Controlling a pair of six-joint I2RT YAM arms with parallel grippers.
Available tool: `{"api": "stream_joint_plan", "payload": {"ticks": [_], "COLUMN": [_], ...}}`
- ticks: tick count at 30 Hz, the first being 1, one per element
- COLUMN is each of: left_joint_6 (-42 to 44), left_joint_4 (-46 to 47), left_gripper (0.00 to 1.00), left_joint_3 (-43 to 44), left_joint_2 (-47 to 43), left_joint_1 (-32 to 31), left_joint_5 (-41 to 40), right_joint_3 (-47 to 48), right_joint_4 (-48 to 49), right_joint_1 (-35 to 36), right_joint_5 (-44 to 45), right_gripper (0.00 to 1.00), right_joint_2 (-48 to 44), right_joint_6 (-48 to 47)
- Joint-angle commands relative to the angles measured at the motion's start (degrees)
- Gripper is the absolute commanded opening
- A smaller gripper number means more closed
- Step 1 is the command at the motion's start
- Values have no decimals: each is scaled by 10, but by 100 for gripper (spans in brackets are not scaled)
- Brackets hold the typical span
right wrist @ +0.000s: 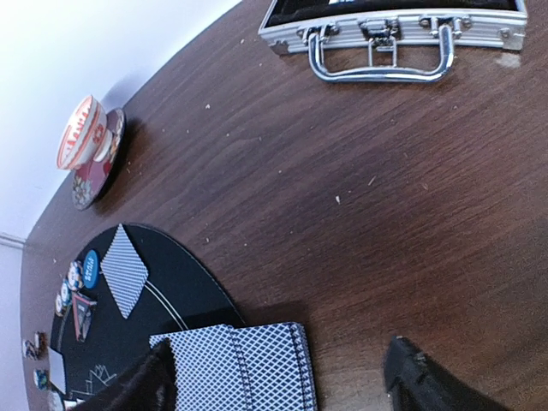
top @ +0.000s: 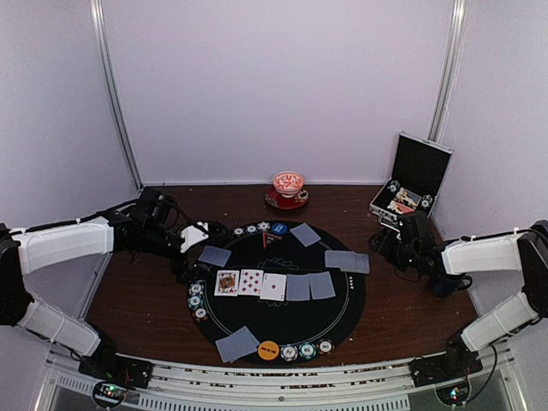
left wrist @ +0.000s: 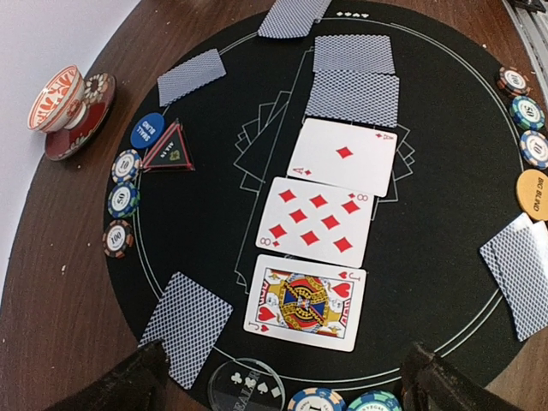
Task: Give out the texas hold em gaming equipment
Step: Place the poker card on the poker table mat, then reset both arms
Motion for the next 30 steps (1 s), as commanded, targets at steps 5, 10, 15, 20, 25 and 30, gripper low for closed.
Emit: {"api": "stream_joint_plan", "payload": {"ticks": [5, 10, 15, 20, 25, 30], "left_joint_6": [-32, -49, -81, -127, -165, -186], "left_joint_4": [29, 32, 34, 50, 53, 72], "left_gripper": [98, 98, 98, 98, 98, 98], "left_joint_3": [19, 37, 45, 4, -52, -124], "left_joint_2": [-11, -45, -93, -181, -288, -403], "left_joint_1": [21, 60, 111, 150, 168, 171], "left_joint_5": [-33, -53, -73, -121, -172, -246], "right_joint_3": [69, 111, 149, 175, 153, 122], "right_joint_4": [-169, -257, -318, -346, -333, -320], "right_joint_1": [59, 100, 140, 184, 244, 265], "right_joint_5": [123, 190, 234, 283, 266, 262], "right_gripper": [100, 100, 100, 100, 100, 100], "right_joint_2": [-96, -146, -177, -182, -221, -306], "right_joint_6": [-65, -111, -169, -215, -208, -207]}}
